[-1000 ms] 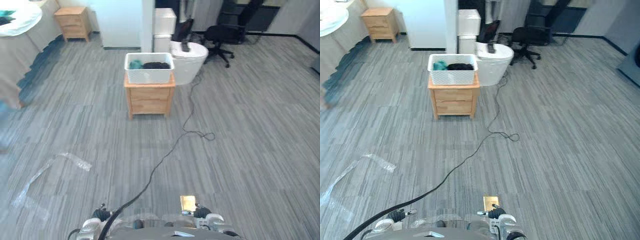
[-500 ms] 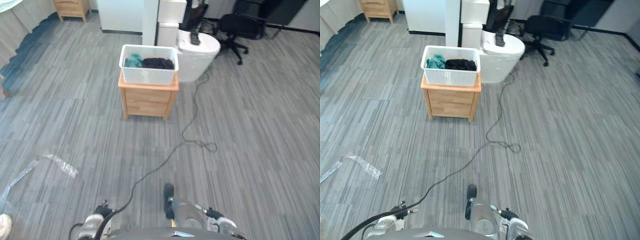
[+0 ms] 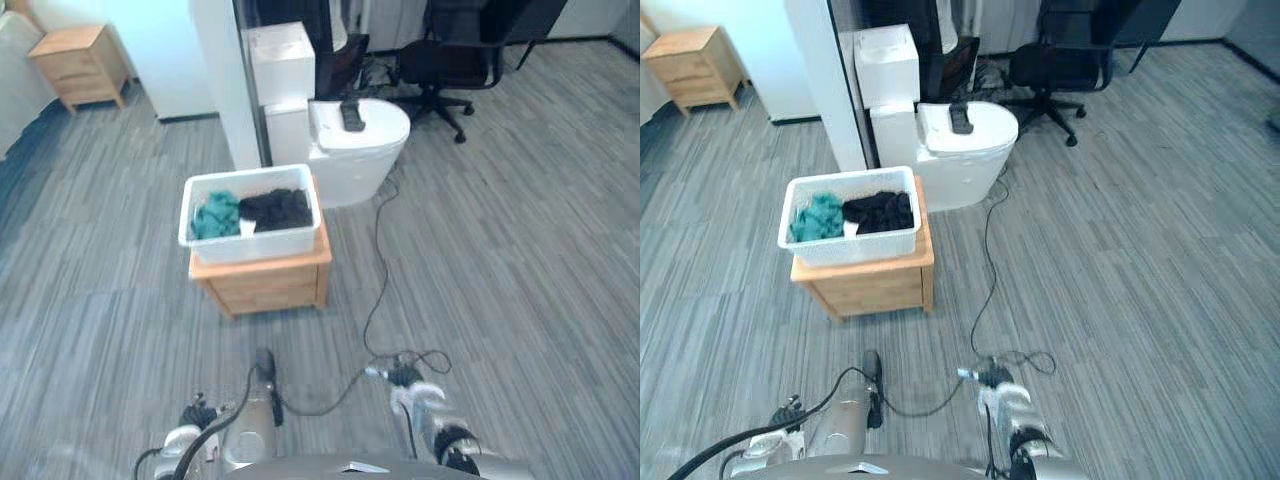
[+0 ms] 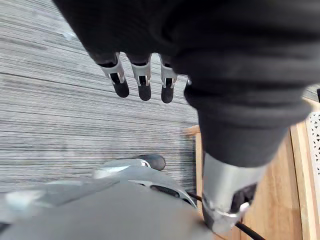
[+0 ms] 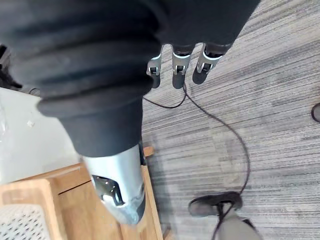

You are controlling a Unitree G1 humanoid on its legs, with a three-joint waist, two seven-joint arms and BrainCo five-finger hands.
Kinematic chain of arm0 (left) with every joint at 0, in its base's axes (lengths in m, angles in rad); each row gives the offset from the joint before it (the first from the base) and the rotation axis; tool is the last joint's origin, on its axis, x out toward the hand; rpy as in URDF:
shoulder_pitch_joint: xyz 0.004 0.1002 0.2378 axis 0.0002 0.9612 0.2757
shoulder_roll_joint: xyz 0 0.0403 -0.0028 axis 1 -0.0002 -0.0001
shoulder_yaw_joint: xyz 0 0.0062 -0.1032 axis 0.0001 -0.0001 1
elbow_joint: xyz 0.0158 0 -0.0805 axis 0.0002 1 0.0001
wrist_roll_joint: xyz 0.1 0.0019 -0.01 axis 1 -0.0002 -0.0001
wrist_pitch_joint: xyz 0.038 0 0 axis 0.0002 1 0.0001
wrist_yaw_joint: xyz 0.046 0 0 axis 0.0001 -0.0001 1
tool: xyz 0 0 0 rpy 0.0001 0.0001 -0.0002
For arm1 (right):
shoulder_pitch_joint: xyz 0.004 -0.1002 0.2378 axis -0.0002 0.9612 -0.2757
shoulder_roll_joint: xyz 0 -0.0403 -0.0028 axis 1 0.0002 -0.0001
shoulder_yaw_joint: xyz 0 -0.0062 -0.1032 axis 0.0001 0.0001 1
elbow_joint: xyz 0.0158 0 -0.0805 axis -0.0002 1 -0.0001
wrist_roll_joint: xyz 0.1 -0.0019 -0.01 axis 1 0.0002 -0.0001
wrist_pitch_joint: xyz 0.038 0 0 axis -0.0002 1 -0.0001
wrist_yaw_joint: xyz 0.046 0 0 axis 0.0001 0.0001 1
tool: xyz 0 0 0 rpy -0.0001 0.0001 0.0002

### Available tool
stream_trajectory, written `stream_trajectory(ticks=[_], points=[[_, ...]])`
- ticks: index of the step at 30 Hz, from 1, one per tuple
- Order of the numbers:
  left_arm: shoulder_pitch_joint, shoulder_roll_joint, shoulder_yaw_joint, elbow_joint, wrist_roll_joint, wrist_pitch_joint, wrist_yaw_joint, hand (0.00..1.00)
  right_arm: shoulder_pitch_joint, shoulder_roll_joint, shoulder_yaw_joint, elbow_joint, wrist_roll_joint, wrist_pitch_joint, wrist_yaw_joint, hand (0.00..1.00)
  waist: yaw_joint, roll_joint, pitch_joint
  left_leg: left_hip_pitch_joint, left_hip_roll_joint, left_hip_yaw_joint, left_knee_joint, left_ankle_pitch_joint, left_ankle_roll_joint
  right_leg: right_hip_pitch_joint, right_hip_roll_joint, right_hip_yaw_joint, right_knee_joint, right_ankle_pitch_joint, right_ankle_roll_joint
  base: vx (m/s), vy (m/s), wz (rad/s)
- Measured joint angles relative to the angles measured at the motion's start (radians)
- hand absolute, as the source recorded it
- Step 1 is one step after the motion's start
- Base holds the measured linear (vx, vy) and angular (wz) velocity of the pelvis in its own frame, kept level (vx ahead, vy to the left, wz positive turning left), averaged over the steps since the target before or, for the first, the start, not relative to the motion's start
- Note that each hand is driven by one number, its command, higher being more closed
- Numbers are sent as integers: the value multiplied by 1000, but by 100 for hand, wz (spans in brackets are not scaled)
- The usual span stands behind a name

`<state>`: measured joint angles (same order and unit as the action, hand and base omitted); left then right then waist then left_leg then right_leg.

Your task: Pick up the laundry basket with both hands and put the clothes into the washing machine.

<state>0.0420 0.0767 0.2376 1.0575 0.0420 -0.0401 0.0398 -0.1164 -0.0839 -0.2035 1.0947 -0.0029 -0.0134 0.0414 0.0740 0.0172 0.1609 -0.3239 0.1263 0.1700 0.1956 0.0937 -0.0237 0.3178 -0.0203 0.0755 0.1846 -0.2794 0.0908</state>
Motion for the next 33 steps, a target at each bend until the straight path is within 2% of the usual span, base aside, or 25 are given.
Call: stream_trajectory(ticks=[1,2,3,4,5,6,7,8,9,10,11,12,13,16,17,19,21,23,26,27,30,33], points=[[5,5,-9,12,0,0,0,0,19,1,5,19,-1,1,0,0,-5,-14,-20,8,-12,-8,-12,46,22,-30,-13,6,66,0,1,638,352,-21],[11,38,-17,29,1,-1,0,0,42,15,4,56,-2,8,0,0,-15,-73,-40,48,-57,15,-42,49,32,-118,-47,27,276,19,-5,777,397,2],[8,67,-29,57,1,1,0,0,62,32,-19,86,-3,11,0,0,-36,-115,-38,112,-104,18,-64,24,51,-189,-69,29,475,128,2,772,370,16],[11,74,-41,65,1,3,1,0,76,45,-71,93,19,8,1,0,-50,-122,-38,158,-122,9,-65,2,62,-228,-78,38,595,254,50,641,279,32],[13,76,-46,69,1,5,0,0,79,48,-87,94,15,8,1,0,-56,-113,-32,190,-129,9,-63,-14,66,-250,-81,45,672,283,69,477,184,39],[8,75,-53,70,0,6,0,0,80,47,-84,96,12,9,3,0,-67,-110,-32,247,-139,-9,-60,-36,74,-288,-79,37,777,273,75,539,207,39],[1,70,-70,62,0,5,0,0,79,47,-85,86,12,6,5,0,-68,-97,-25,305,-139,-27,-74,-59,71,-326,-81,6,809,212,58,500,190,41],[-3,68,-85,61,0,1,-1,0,78,46,-88,78,12,4,6,0,-68,-88,-19,338,-136,-35,-88,-71,68,-337,-87,-24,792,171,35,417,145,29],[-10,64,-97,62,0,-1,-1,0,78,46,-94,71,12,-2,5,0,-67,-80,-18,391,-135,-37,-122,-78,67,-362,-116,-78,723,101,5,339,97,17],[-12,57,-101,61,0,-2,0,0,79,46,-99,60,12,-5,5,0,-67,-74,-15,425,-133,-39,-148,-96,60,-391,-137,-113,602,64,4,324,64,11],[-18,55,-101,60,-1,-2,1,0,78,47,-105,59,14,-6,4,0,-67,-73,-15,436,-132,-40,-150,-107,56,-401,-144,-120,535,59,9,253,-18,8],[-24,47,-101,50,-14,-4,1,0,79,47,-115,59,17,-6,3,0,-65,-71,-15,444,-130,-46,-142,-137,45,-406,-152,-124,371,64,13,174,-60,20],[-18,37,-104,41,-26,-6,1,0,85,46,-115,56,17,-6,2,0,-65,-69,-18,442,-128,-61,-121,-166,33,-388,-149,-122,187,111,9,171,-116,27],[-2,10,-126,-31,-51,-10,-1,0,92,42,-82,32,17,-5,-2,0,-52,-78,-25,433,-136,-93,-106,-188,20,-369,-171,-162,41,236,26,231,-227,39],[15,-3,-141,-87,-84,-9,-2,0,108,37,-41,-9,18,-1,-5,0,-53,-78,-35,422,-130,-118,-97,-198,4,-341,-170,-201,2,283,41,248,-286,60],[94,-53,-190,-283,-135,-11,-4,0,148,28,-6,-153,16,3,-24,0,-54,-28,-62,391,-87,-148,-112,-193,-25,-340,-130,-247,-48,286,29,259,-273,48],[180,-94,-200,-480,-182,-7,-5,0,182,28,4,-339,17,7,-40,0,-53,0,-77,397,-57,-153,-154,-178,-48,-344,-96,-259,-75,284,25,248,-209,10],[254,-95,-196,-604,-216,-6,-2,0,213,26,11,-502,17,4,-45,0,-59,9,-83,400,-39,-144,-176,-176,-51,-343,-77,-258,-88,282,21,130,-115,-9],[318,-85,-195,-823,-216,-18,-3,0,231,-2,3,-717,15,-16,-49,0,-58,3,-86,395,-41,-144,-182,-176,-52,-350,-75,-257,-102,284,18,93,-38,-1],[330,-80,-183,-896,-225,-25,-5,0,235,-6,2,-791,15,-23,-53,0,-60,-7,-85,386,-45,-145,-181,-179,-53,-351,-78,-257,-115,291,13,0,0,0],[346,-73,-131,-1033,-241,-35,-3,0,269,6,4,-928,13,-34,-53,0,-59,-40,-97,359,-53,-148,-178,-182,-49,-348,-80,-258,-167,320,14,-7,10,0],[372,-73,-86,-1132,-261,-36,2,0,283,5,3,-1020,11,-40,-51,0,-66,-50,-98,360,-65,-153,-166,-186,-43,-342,-88,-258,-181,326,13,26,31,3]])
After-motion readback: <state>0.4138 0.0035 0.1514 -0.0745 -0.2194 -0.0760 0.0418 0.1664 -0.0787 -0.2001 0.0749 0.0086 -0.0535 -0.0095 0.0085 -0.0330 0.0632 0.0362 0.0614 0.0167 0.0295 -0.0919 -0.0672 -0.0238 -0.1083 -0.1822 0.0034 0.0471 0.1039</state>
